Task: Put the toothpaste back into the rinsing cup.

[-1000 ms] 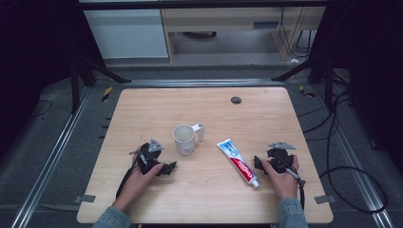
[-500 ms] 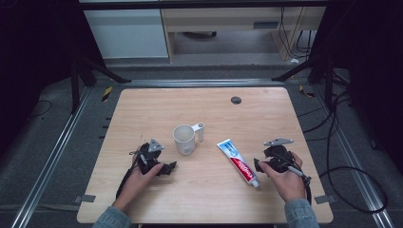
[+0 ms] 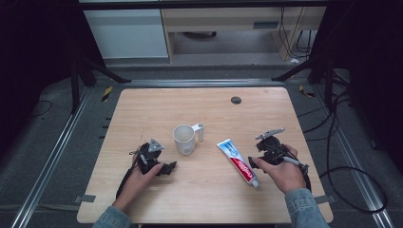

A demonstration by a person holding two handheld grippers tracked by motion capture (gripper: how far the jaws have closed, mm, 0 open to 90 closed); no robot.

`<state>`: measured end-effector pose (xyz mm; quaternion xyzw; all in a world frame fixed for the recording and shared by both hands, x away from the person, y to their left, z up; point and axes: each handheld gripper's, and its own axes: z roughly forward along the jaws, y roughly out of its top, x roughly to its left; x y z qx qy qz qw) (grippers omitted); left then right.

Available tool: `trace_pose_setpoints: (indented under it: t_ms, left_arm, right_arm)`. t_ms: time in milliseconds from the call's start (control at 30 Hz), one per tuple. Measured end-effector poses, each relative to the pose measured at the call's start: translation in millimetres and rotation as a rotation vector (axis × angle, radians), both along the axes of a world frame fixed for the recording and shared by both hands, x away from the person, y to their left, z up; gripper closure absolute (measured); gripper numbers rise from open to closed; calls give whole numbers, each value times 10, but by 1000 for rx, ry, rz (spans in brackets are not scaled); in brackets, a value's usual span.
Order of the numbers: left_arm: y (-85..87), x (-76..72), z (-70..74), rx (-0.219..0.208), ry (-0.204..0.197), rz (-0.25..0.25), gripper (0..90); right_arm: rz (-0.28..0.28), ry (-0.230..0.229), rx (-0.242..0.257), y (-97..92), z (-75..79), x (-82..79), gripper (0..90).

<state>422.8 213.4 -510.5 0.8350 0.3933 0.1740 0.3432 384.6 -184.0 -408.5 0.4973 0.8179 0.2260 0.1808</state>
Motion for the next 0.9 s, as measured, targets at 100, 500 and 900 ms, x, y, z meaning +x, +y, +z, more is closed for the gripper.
trace_pose_setpoints:
  t_ms: [100,500,900]
  left_arm:
    - [0,0,0,0,0,0,0]
    - [-3,4,0,0,0,2,0]
    - [-3,6,0,0,0,3,0]
  right_arm:
    - [20,11,-17,80,34,43,247]
    - [83,60,-6,352,5,181,340]
    - [92,119,-26,541,-157,392,303]
